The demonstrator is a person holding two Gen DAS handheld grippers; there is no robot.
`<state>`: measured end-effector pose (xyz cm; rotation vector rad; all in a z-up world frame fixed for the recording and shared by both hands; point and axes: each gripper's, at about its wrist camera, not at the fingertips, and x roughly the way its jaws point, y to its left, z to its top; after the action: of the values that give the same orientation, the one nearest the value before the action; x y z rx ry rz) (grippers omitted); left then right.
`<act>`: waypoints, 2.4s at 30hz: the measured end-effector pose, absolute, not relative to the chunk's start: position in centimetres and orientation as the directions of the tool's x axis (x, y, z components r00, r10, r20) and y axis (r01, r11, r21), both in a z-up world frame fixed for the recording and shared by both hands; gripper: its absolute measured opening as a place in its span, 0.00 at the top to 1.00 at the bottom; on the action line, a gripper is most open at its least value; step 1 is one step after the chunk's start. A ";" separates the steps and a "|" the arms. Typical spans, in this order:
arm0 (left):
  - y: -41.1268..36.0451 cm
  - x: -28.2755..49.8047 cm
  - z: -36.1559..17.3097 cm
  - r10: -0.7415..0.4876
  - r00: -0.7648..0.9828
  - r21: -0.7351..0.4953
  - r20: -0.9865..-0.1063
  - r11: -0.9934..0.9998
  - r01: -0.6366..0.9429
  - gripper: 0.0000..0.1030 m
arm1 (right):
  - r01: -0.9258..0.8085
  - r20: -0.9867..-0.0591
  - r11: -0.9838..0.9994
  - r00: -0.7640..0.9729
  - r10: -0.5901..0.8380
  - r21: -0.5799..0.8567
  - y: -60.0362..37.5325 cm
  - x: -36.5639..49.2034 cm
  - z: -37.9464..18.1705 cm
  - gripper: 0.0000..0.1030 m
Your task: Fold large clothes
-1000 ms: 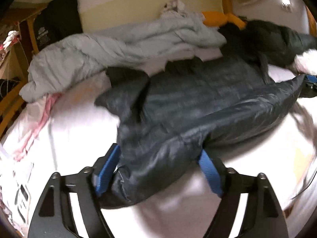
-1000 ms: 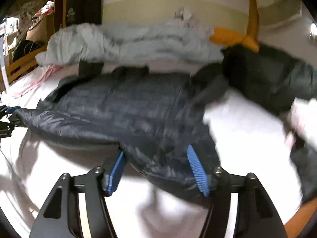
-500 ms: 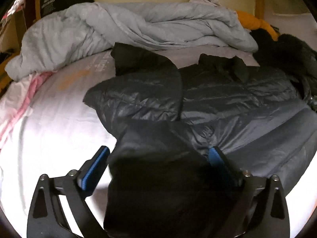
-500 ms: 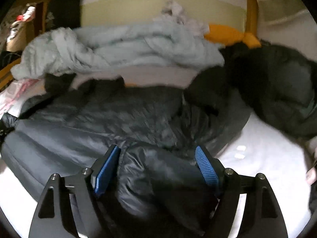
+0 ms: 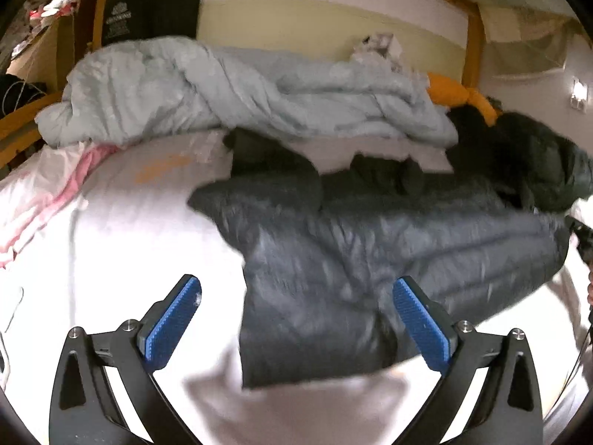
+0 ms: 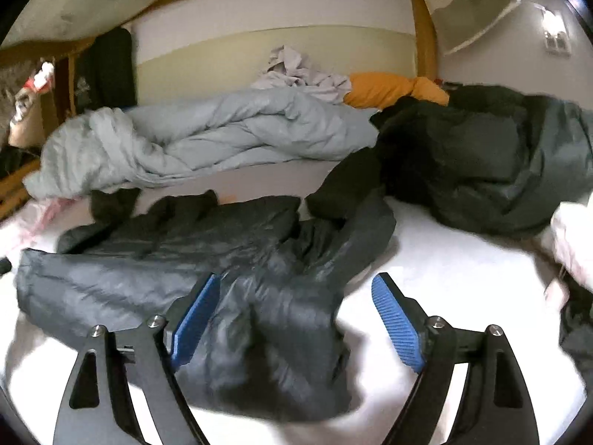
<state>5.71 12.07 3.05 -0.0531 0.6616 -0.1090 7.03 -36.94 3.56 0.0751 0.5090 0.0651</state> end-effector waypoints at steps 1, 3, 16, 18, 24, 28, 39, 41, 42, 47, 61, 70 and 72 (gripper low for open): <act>11.9 6.2 2.1 -0.110 0.754 -0.077 -0.647 0.994 0.079 0.00 | -0.051 -0.500 0.995 0.862 0.087 0.085 -36.9 6.8 3.1 0.13; 11.9 7.7 0.4 -0.108 0.708 -0.091 -0.698 0.994 0.061 0.01 | -0.029 -0.536 0.998 0.843 0.054 0.056 -36.9 6.9 1.9 0.13; 12.5 12.6 -3.4 -0.073 0.687 -0.119 -0.723 0.993 -0.020 0.28 | 0.035 -0.694 0.981 0.712 0.111 0.193 -39.2 15.9 -3.0 0.73; 13.2 12.1 -3.5 -0.007 0.695 -0.100 -0.719 0.991 -0.093 0.09 | 0.053 -0.686 0.971 0.717 0.125 0.232 -39.7 15.7 -3.8 0.72; 16.1 10.7 -2.7 -0.122 0.710 -0.287 -0.694 0.951 -0.117 0.00 | 0.072 -0.638 0.947 0.755 0.154 0.314 -41.4 12.8 -3.4 0.08; 15.8 11.3 -4.5 -0.332 0.631 -0.427 -0.701 0.904 0.003 0.11 | -0.042 -0.653 0.907 0.680 0.333 0.419 -40.7 13.2 -4.6 0.20; 14.2 5.9 -1.5 -0.428 0.562 -0.459 -0.708 0.883 0.094 0.83 | -0.002 -0.659 0.977 0.738 0.145 0.213 -37.9 6.6 -2.5 0.86; 13.9 4.7 -1.3 -0.425 0.562 -0.447 -0.710 0.888 0.107 0.82 | 0.011 -0.650 0.977 0.749 0.132 0.212 -38.1 4.2 -2.3 0.86; 13.7 4.4 -1.4 -0.418 0.562 -0.436 -0.714 0.893 0.111 0.80 | 0.013 -0.643 0.975 0.754 0.137 0.222 -38.3 3.4 -2.4 0.86; 13.0 4.5 -1.1 -0.266 0.649 -0.268 -0.713 0.958 0.098 0.51 | 0.065 -0.612 0.986 0.790 0.043 0.153 -38.4 2.4 -2.6 0.73; 13.3 3.5 1.7 -0.206 0.787 -0.210 -0.582 0.973 0.099 0.31 | 0.156 -0.451 0.983 0.887 -0.098 0.093 -38.6 -0.7 0.1 0.35; 13.6 2.5 3.2 -0.216 0.807 -0.223 -0.549 0.969 0.108 0.31 | 0.106 -0.419 0.993 0.905 -0.077 0.047 -36.3 -1.5 1.1 0.34; 13.5 2.6 4.5 -0.227 0.808 -0.225 -0.543 0.967 0.121 0.31 | 0.115 -0.413 0.993 0.906 -0.091 0.034 -35.4 -1.3 1.9 0.34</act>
<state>2.61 13.51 4.46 -0.1831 0.6019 -0.1869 -1.30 -35.39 1.89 0.0580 0.4236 -0.1062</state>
